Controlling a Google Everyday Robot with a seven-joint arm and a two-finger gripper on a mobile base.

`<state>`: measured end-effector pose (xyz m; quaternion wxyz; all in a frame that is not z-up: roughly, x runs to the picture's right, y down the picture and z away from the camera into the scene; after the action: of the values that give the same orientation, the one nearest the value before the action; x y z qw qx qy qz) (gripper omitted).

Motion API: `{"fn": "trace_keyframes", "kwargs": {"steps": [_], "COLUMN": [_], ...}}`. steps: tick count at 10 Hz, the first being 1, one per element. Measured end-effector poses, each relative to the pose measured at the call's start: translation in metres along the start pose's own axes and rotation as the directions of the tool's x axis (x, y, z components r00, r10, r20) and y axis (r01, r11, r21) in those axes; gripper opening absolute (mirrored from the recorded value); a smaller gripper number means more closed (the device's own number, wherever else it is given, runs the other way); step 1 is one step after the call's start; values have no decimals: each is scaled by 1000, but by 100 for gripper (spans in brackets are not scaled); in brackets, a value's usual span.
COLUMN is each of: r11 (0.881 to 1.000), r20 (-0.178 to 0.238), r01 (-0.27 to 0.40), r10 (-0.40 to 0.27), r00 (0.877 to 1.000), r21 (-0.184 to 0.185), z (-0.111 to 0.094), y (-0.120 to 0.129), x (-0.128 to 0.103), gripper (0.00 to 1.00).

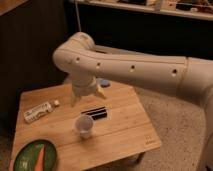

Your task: Move the arm in a circular motion

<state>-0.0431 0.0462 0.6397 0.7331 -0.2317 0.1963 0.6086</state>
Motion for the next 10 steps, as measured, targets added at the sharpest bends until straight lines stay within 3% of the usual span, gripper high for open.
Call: {"fn": "trace_keyframes", "kwargs": {"steps": [2, 4, 6, 8, 10], "r11": [997, 984, 975, 972, 978], "r20": [-4, -1, 0, 9, 19], "r01": [-68, -146, -180, -189, -169], "r10": [68, 147, 182, 193, 172], "r00": [998, 989, 983, 981, 985], "r21": [-40, -101, -131, -141, -125], "z": [41, 96, 135, 157, 152], "y": [-54, -122, -162, -179, -163], "x": [-13, -24, -26, -26, -21], "gripper": [80, 80, 80, 80, 80]}}
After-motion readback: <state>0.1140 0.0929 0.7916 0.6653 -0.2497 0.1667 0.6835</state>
